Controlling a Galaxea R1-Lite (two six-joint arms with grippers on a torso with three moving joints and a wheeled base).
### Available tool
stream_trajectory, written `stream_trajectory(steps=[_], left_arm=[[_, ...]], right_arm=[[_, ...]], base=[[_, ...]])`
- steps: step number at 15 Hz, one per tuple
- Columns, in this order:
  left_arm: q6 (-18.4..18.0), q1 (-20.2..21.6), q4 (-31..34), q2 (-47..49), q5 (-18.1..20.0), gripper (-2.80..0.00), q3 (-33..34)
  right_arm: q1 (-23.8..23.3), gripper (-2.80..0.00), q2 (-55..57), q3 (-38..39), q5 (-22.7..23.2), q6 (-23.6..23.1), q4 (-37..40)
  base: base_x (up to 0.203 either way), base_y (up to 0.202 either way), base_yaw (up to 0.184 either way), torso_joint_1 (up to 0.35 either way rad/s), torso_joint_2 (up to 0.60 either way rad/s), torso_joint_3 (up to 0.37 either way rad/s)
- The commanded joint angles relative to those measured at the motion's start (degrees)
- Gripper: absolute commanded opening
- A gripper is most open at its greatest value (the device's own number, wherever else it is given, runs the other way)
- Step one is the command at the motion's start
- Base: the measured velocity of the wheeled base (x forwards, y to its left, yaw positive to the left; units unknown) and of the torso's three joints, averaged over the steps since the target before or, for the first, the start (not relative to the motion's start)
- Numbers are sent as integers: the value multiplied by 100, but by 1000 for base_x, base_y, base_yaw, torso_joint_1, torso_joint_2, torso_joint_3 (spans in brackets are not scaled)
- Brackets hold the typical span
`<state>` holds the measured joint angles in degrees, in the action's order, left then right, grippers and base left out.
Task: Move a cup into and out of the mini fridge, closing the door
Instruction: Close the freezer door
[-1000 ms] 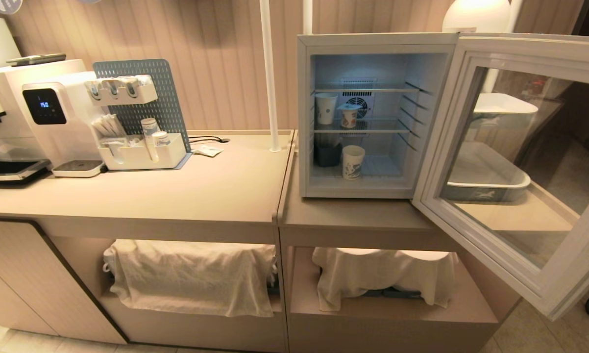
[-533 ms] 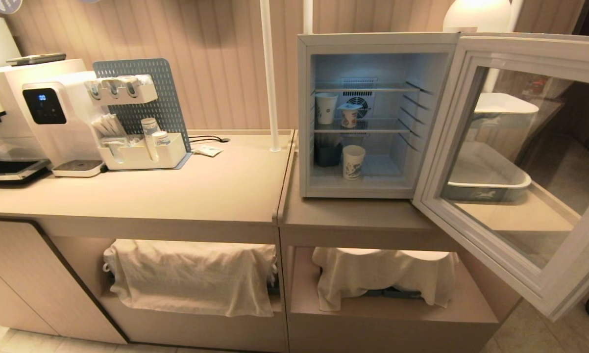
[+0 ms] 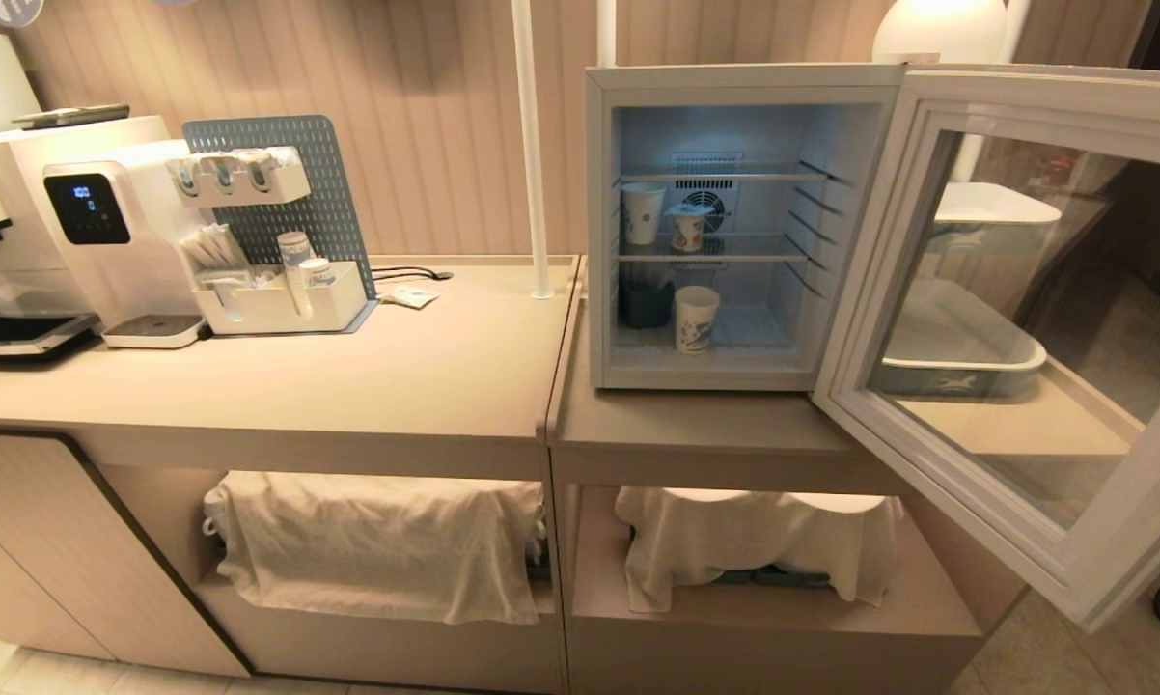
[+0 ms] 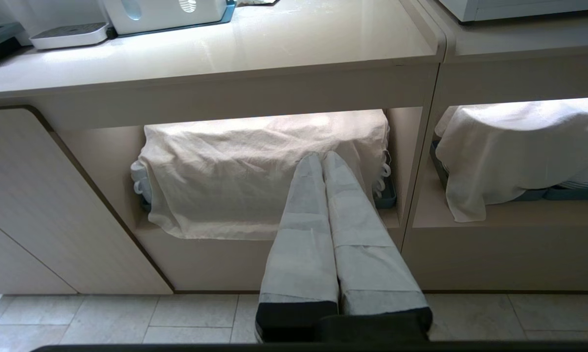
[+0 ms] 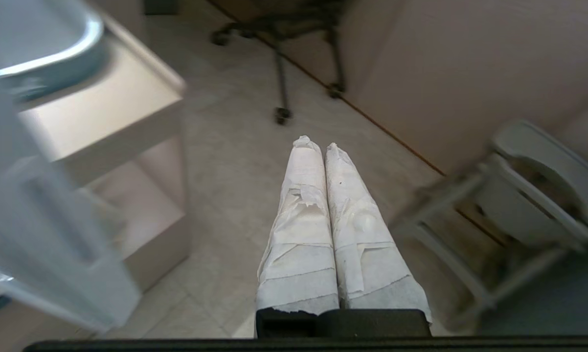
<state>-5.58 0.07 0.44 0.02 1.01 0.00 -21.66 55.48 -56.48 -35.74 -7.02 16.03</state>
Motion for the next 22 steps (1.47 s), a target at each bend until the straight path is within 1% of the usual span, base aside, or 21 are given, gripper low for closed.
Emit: stream_trajectory(steps=[1, 4, 6, 8, 11, 16, 19, 22], left_arm=[[-4, 1, 0, -2, 4, -280, 0], [-4, 1, 0, -2, 4, -280, 0], [-4, 1, 0, -2, 4, -280, 0], [-4, 1, 7, -2, -5, -280, 0], [-4, 1, 0, -2, 3, -280, 0], [-4, 1, 0, -2, 1, -280, 0], [-4, 1, 0, -2, 2, -280, 0], [-4, 1, 0, -2, 1, -280, 0]], right_arm=[[-430, -280, 36, -29, -17, -43, 0], [-743, -280, 196, -98, 0, -80, -51], [-1003, -280, 407, -164, 10, -99, -285], [-1135, -280, 667, -237, 23, -143, -462], [-1150, -280, 1091, -455, 24, -159, -807], [-1139, -280, 1658, -814, 32, -119, -1119], [-1122, -280, 1918, -972, 246, -133, -1434], [-992, -280, 2118, -1197, 325, -109, -1572]], base=[[0, 0, 0, 0, 0, 0], [0, 0, 0, 0, 0, 0], [0, 0, 0, 0, 0, 0], [0, 0, 0, 0, 0, 0], [0, 0, 0, 0, 0, 0], [0, 0, 0, 0, 0, 0], [0, 0, 0, 0, 0, 0], [0, 0, 0, 0, 0, 0]])
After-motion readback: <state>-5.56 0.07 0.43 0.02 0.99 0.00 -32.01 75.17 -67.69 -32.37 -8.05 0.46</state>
